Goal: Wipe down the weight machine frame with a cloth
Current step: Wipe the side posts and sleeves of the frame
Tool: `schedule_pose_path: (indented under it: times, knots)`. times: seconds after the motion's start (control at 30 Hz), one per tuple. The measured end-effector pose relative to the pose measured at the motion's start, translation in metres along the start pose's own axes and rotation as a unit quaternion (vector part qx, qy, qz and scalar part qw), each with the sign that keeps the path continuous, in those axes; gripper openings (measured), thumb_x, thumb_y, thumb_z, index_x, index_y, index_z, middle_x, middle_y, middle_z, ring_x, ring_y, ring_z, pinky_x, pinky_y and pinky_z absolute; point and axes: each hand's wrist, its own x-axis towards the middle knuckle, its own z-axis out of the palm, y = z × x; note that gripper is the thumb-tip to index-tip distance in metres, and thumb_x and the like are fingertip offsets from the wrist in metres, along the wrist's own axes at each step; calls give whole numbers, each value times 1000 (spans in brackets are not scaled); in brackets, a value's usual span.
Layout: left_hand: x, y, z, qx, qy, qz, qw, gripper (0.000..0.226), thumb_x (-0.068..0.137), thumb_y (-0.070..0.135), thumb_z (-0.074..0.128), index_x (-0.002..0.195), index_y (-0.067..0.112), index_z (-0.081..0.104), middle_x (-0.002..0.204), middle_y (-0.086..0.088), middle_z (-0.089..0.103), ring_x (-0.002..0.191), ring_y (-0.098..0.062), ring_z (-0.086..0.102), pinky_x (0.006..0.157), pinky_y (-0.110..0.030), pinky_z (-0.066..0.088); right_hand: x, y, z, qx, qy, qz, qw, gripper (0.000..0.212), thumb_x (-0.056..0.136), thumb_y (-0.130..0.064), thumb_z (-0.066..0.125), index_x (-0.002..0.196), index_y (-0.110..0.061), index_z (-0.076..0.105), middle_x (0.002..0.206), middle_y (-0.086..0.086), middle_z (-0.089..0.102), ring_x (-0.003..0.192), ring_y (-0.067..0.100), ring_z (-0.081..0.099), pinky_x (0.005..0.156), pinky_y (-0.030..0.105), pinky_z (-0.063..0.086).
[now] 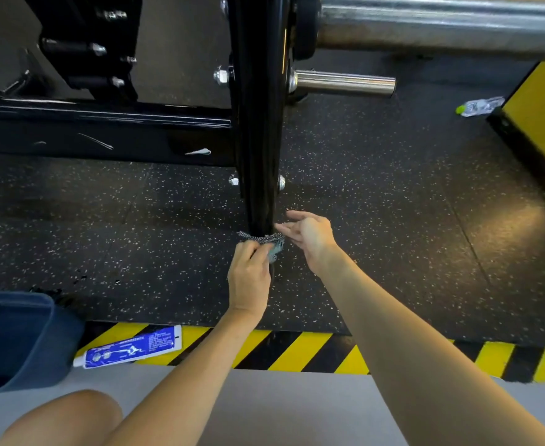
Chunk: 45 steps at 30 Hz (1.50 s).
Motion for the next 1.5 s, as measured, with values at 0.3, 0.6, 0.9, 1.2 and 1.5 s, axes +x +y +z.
schedule_pose_path:
  times: [0.3, 0.6, 0.9, 1.2, 1.5]
  knots:
    - [-2, 7, -2, 5, -1, -45, 999, 20, 81, -2, 63, 100, -1, 69, 89, -8, 58, 81, -21, 55, 66, -37, 55, 3, 6, 1, -14, 14, 0, 1000, 40, 83, 16, 37, 106, -4, 62, 76, 9, 71, 92, 19, 70, 104, 36, 44]
    - [25, 9, -17, -67, 103, -25, 992, 17, 86, 3, 57, 98, 1, 69, 95, -4, 56, 85, -14, 54, 74, -20, 48, 9, 8, 6, -28, 45, 8, 999, 41, 85, 12, 36, 111, -7, 62, 95, 12, 69, 78, 16, 68, 84, 30, 52]
    - [19, 23, -3, -67, 92, -57, 992, 24, 92, 13, 50, 99, 1, 70, 89, -6, 59, 82, -13, 53, 73, -19, 45, 10, 24, 18, -81, 54, 8, 995, 34, 87, 3, 37, 98, -7, 67, 90, 11, 66, 86, 26, 60, 89, 43, 53]
    - [18, 47, 7, -125, 79, -202, 968, 26, 93, 20, 49, 103, 8, 70, 90, -3, 63, 79, -20, 64, 66, -31, 54, 10, 25, 14, -115, 37, -3, 993, 28, 97, -3, 41, 77, -16, 56, 72, 2, 57, 63, 15, 53, 52, 24, 47]
    - [4, 20, -9, -169, 173, -290, 926, 14, 86, -5, 62, 98, -3, 68, 90, -1, 56, 79, 2, 52, 72, -6, 42, 7, 16, 15, -105, 36, 41, 993, 28, 98, -10, 42, 115, -6, 64, 104, 14, 70, 91, 23, 66, 86, 35, 52]
